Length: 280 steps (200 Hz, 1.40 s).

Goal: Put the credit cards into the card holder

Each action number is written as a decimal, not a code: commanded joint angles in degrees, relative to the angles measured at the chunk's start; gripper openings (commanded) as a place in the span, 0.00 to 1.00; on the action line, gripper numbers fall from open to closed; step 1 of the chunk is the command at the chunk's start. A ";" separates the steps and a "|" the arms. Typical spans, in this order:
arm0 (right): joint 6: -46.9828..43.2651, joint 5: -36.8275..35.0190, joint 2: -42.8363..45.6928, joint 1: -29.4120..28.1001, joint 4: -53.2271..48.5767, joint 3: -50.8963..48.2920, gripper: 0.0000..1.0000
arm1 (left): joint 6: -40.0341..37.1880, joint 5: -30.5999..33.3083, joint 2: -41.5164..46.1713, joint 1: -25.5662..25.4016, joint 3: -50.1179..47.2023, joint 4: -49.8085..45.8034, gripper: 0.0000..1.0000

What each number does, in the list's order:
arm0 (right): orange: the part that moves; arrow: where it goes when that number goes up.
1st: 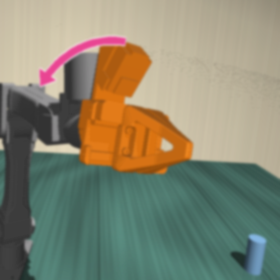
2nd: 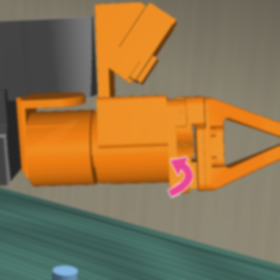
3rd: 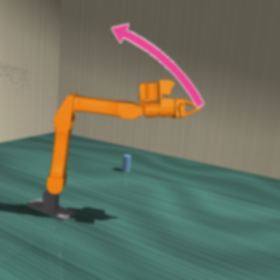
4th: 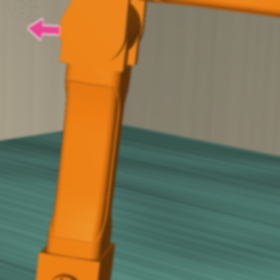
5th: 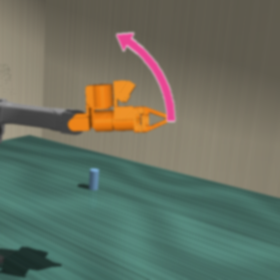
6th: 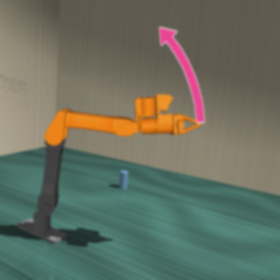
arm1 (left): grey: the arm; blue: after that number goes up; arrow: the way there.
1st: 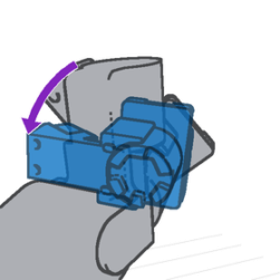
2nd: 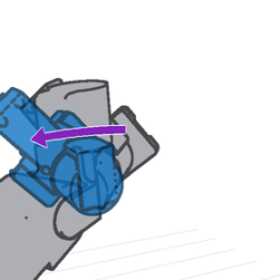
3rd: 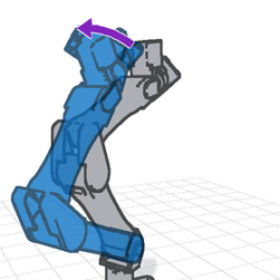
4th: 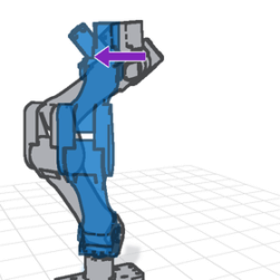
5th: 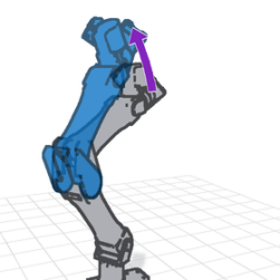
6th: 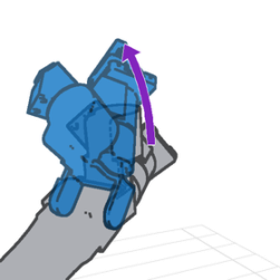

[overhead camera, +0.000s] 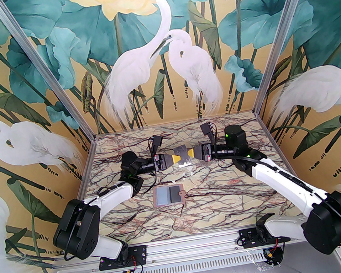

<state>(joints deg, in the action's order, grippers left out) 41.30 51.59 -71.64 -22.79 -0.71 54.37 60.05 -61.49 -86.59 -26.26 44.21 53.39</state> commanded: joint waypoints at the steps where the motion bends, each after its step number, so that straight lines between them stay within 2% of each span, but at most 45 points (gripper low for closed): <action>1: -1.75 3.84 -1.56 -0.50 -1.42 0.57 0.31 | -0.04 -1.46 0.74 -0.28 -0.48 -0.17 0.00; 27: -4.47 5.62 -0.97 -0.51 -1.64 0.09 0.35 | -0.11 -3.88 0.29 -0.78 0.28 -1.64 0.00; 50: -6.54 6.31 -0.84 -0.49 -3.51 0.49 0.29 | -0.06 -5.63 0.37 -1.07 0.10 -1.84 0.00; 175: -10.59 8.74 1.63 -0.49 -7.06 0.15 0.13 | -3.64 -7.64 2.59 -1.69 -0.70 -8.04 0.00; 205: -10.69 8.66 2.67 -0.49 -6.63 -0.80 0.18 | -4.86 -7.32 3.15 -1.69 -0.45 -10.27 0.00; 280: -11.90 9.18 3.05 -0.49 -7.80 -0.96 0.19 | -5.43 -7.41 4.23 -1.69 -0.44 -11.90 0.00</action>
<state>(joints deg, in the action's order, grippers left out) 30.74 59.00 -69.47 -23.05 -8.38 53.93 55.83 -68.34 -83.59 -27.79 43.97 44.01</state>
